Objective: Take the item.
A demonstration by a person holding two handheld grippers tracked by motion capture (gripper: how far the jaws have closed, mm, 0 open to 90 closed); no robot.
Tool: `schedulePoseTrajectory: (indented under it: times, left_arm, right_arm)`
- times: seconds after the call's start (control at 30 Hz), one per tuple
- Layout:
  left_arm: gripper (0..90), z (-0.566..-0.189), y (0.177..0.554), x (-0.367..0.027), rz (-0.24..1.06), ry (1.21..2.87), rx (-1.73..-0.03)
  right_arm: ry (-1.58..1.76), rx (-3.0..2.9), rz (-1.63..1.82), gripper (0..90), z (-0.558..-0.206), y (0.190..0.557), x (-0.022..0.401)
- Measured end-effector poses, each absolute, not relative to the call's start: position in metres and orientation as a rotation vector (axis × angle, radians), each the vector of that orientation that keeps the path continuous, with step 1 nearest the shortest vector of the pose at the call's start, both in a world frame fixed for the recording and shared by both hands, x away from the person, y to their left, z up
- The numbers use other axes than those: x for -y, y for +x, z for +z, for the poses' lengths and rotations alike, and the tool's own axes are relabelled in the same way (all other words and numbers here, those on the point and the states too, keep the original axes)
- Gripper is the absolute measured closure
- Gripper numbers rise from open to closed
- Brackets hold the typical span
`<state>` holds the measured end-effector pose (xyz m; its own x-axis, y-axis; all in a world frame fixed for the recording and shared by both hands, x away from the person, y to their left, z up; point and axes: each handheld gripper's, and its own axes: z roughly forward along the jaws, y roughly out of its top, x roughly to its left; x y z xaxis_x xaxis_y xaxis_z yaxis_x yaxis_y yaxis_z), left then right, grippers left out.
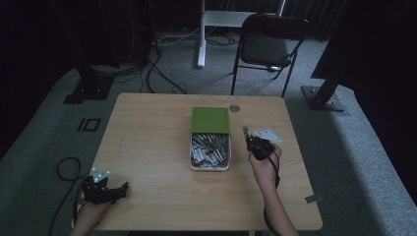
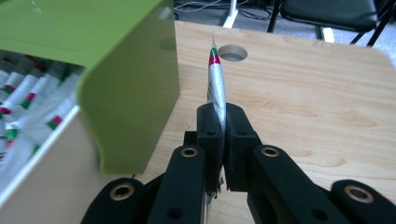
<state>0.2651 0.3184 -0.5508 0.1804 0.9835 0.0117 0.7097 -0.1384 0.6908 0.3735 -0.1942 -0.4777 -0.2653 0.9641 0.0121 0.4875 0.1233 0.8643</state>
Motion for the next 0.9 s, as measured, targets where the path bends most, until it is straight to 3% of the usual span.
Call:
schedulePoseTrajectory:
  times: [0.5, 0.9]
  left_arm:
    - [1.3, -0.551, 0.265, -0.318, 0.649, 1.913, -1.587]
    - [1.3, -0.551, 0.265, -0.318, 0.649, 1.913, -1.587]
  right_arm:
    - [1.537, -1.842, 1.062, 87.0, -0.514, 0.399, 0.201]
    - [1.632, -1.781, 1.059, 86.3, -0.519, 0.403, 0.22]
